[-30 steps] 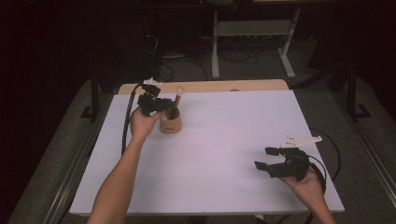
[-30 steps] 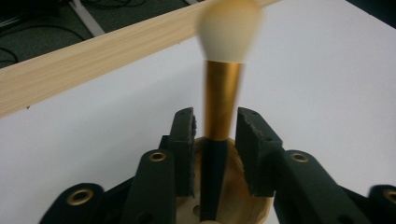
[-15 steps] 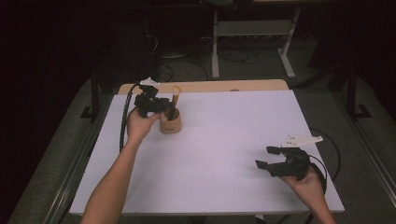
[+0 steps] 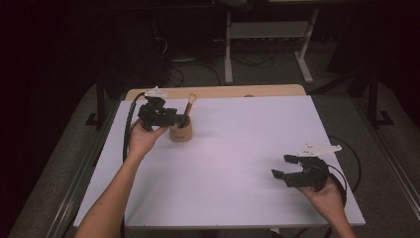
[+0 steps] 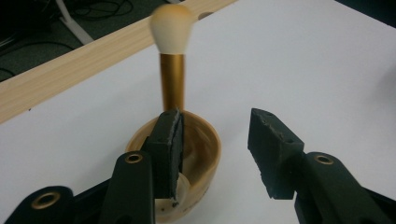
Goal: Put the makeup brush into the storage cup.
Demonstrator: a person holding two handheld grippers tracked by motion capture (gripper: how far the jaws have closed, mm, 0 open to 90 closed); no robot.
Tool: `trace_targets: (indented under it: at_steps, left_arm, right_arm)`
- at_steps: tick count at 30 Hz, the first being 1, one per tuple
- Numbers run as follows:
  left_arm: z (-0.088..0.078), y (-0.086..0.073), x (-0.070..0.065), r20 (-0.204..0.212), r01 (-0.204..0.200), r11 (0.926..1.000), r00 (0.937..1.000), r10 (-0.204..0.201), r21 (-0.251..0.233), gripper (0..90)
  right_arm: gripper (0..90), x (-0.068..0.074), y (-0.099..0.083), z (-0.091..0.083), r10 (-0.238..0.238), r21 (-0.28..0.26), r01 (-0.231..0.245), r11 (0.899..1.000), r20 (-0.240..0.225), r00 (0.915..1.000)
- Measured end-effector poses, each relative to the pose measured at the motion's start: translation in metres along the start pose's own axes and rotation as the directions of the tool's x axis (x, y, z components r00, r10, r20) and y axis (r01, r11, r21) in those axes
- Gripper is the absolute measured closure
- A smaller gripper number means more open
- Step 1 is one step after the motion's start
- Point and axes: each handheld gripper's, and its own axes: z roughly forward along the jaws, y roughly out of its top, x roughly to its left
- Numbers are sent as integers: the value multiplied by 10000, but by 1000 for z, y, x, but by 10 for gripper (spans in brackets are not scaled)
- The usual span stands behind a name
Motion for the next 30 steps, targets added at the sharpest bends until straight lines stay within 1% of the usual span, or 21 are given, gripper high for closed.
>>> trace_targets:
  at_steps: [3,6,7,9,11,13,14,15,17,19,20,22,25,28,30]
  left_arm:
    - [-4,-2,-2,64,-64,10000,10000,64,-27,533]
    - [-7,-4,-4,86,-211,9998,9997,211,11,526]
    - [-8,-5,-6,104,-134,9999,9999,134,-29,525]
    - [-10,-6,-7,167,-173,9999,9997,173,-6,516]
    - [-11,-8,-8,184,-115,9999,9998,116,-56,514]
    - [-13,-11,-12,116,-219,9998,9997,219,16,505]
    - [-14,-12,-12,105,-348,9994,9993,348,2,499]
    - [-15,-13,-14,114,-234,9997,9997,234,-11,493]
    - [-17,-15,-16,107,-223,9997,9997,224,-79,473]
    - [-18,-16,-17,133,-238,9997,9996,238,-13,446]
    - [-20,-19,-19,105,-339,9994,9994,339,13,428]
    - [-22,-23,-22,120,-295,9996,9995,295,-14,410]
    - [-24,-27,-25,107,-458,9990,9989,457,18,381]
    - [-27,-32,-29,118,-329,9994,9994,330,-69,358]
    - [-29,-35,-31,126,-382,9993,9992,382,-60,340]
  right_arm:
    - [256,0,0,0,-25,-17,25,10000,38,10000]
    - [256,0,0,0,-31,-16,32,10000,98,9999]
    - [255,0,0,0,-42,-16,42,10000,135,9999]
    - [255,0,0,0,-11,-52,12,10000,150,9999]
    - [255,-1,0,0,-64,9,64,10000,251,9997]
    - [255,-1,0,-1,-73,22,72,10000,283,9996]
    - [255,-1,0,-1,-80,-3,80,10000,300,9995]
    - [255,0,0,-1,-50,-5,50,10000,319,9995]
    - [255,-1,0,-1,-49,-9,50,10000,342,9994]
    - [255,-1,0,-2,-42,-11,43,10000,371,9993]
    - [254,-1,0,-2,-56,-20,57,10000,389,9992]
    - [252,-1,0,-1,-49,-11,49,10000,401,9992]
    - [248,0,0,-1,-77,20,76,10000,441,9990]
    - [239,0,-1,1,-71,62,68,10000,466,9989]
    - [239,1,-2,1,-65,93,61,9999,496,9987]
